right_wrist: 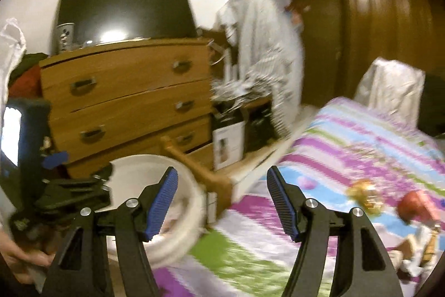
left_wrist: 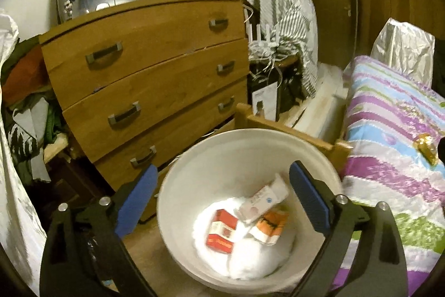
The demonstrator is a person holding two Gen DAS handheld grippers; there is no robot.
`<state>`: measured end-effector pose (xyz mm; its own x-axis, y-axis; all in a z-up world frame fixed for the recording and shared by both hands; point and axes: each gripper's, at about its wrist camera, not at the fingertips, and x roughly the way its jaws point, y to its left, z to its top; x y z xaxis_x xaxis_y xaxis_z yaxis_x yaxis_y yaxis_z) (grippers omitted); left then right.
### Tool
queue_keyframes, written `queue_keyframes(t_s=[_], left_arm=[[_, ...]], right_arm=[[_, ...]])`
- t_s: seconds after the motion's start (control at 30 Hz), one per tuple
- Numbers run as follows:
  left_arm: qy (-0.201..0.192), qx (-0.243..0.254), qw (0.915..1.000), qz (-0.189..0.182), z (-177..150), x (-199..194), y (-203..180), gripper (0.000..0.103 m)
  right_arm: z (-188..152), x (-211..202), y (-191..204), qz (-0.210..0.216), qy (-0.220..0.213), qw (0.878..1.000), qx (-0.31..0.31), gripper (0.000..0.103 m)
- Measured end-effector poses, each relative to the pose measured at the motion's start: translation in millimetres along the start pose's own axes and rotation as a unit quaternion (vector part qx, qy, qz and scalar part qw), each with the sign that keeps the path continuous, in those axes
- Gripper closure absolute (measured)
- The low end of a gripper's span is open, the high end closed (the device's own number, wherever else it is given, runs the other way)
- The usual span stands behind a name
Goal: Collect trash
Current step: 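Move both open tools back toward the bed, then grasp beige sponge with left tool while right tool grasps white foam sheet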
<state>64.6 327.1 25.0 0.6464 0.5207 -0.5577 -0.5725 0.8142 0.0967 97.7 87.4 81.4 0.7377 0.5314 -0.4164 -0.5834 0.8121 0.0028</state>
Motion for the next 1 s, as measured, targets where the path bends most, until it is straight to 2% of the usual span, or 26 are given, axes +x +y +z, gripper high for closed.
queue_keyframes(t_s=[0.13,0.23,0.43,0.6,0.7,0.8,0.87,0.97,1.0], left_arm=[[-0.016,0.01,0.9998,-0.011,-7.1,-17.5,-27.4,0.006],[-0.015,0.026,0.9992,-0.025,-14.5,-24.2,-52.1,0.006],[0.008,0.046,0.9974,-0.056,-33.9,-31.0,-98.5,0.006],[0.004,0.096,0.9906,-0.097,-54.3,-46.9,-145.2,0.006],[0.001,0.124,0.9839,-0.129,-66.4,-55.3,-169.2,0.006],[0.005,0.152,0.9719,-0.18,-81.3,-64.4,-195.1,0.006],[0.01,0.179,0.9556,-0.234,-93.2,-71.9,-214.2,0.006],[0.012,0.243,0.916,-0.319,-111.3,-87.2,-245.7,0.006],[0.012,0.272,0.8937,-0.357,-118.0,-94.5,-258.4,0.006]], right_arm=[[-24.3,-33.9,-39.8,-0.051,-0.028,0.998,0.01,0.033],[-42.1,-57.7,-76.1,-0.09,-0.042,0.995,0.029,0.033],[-89.4,-99.5,-159.2,-0.157,-0.027,0.984,0.085,0.031],[-138.0,-146.6,-236.8,-0.217,-0.007,0.965,0.147,0.03],[-172.7,-183.0,-292.7,-0.249,0.009,0.944,0.216,0.03],[-211.3,-215.1,-341.8,-0.268,0.023,0.92,0.286,0.03],[-236.1,-227.7,-366.2,-0.267,0.037,0.905,0.328,0.03],[-264.5,-226.8,-389.0,-0.228,0.067,0.897,0.374,0.03],[-271.6,-219.7,-394.0,-0.208,0.077,0.894,0.389,0.03]])
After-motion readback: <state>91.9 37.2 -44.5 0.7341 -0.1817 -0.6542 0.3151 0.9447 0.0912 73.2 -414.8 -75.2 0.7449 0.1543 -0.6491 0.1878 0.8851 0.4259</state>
